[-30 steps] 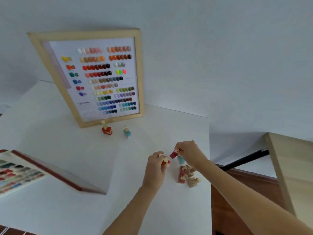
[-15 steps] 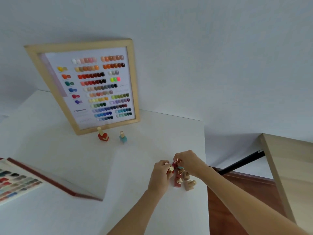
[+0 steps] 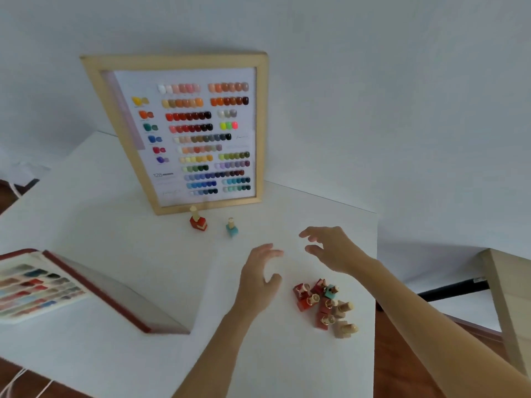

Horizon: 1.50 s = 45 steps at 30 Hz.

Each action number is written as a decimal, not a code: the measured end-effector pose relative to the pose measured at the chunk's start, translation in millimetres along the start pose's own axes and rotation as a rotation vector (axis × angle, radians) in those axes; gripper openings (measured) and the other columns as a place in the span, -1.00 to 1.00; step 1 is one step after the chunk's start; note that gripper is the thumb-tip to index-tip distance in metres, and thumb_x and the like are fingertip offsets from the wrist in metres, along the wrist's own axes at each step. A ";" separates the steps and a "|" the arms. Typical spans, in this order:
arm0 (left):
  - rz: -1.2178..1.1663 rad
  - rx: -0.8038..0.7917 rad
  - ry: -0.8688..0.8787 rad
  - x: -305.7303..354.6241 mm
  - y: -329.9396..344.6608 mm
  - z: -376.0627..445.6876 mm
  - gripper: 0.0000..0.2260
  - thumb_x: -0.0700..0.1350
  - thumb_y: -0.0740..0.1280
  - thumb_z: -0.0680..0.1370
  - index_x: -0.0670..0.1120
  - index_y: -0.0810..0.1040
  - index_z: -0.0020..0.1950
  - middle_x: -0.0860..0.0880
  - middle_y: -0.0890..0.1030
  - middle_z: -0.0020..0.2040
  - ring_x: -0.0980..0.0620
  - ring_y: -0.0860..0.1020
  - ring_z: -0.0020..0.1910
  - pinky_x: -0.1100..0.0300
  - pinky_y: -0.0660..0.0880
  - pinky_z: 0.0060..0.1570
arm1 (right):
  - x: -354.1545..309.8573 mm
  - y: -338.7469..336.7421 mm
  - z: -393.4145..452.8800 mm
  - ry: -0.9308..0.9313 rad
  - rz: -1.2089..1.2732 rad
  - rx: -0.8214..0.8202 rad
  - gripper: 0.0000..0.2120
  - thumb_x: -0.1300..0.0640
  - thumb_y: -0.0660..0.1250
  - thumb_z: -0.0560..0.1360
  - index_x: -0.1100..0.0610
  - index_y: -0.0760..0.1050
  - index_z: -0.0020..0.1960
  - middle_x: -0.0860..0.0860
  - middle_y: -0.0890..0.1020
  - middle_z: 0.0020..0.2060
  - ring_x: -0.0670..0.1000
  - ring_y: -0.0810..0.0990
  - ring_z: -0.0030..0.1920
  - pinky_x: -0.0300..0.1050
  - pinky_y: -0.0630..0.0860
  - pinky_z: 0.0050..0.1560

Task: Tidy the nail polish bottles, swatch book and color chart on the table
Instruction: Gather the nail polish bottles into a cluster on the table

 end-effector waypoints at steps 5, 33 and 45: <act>-0.017 0.580 -0.191 -17.9 -61.5 44.4 -0.67 -0.35 0.32 0.47 -0.12 0.51 0.20 -0.11 0.49 0.22 -0.05 0.49 0.21 0.00 0.48 0.25 | -40.2 17.5 41.3 -0.069 0.029 -0.026 -0.74 0.15 0.27 0.55 0.03 0.49 0.23 0.08 0.58 0.16 0.05 0.56 0.14 -0.15 0.43 0.17; 0.141 0.694 -0.334 -68.6 -88.7 80.3 -0.73 -0.28 0.28 0.55 -0.15 0.50 0.24 -0.15 0.62 0.14 -0.04 0.59 0.13 0.24 0.46 0.12 | -84.2 84.1 108.9 -0.210 -0.019 -0.002 -0.81 0.32 0.28 0.51 0.22 0.58 0.09 0.18 0.63 -0.02 0.12 0.58 -0.02 -0.13 0.50 0.03; 0.177 0.278 -0.048 -17.4 -13.6 17.8 -0.79 -0.25 0.31 0.54 -0.18 0.56 0.16 -0.11 0.67 0.04 -0.02 0.63 0.03 0.19 0.54 0.12 | -1.5 32.2 27.1 -0.042 -0.088 0.067 -0.82 0.24 0.31 0.52 0.19 0.59 0.09 0.12 0.64 0.03 0.06 0.60 0.00 -0.18 0.51 0.05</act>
Point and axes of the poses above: each hand's wrist, its own z-axis towards the middle knuckle, its own y-axis out of the palm, x = y × z, the point moved 4 cm from there along z, towards the middle knuckle
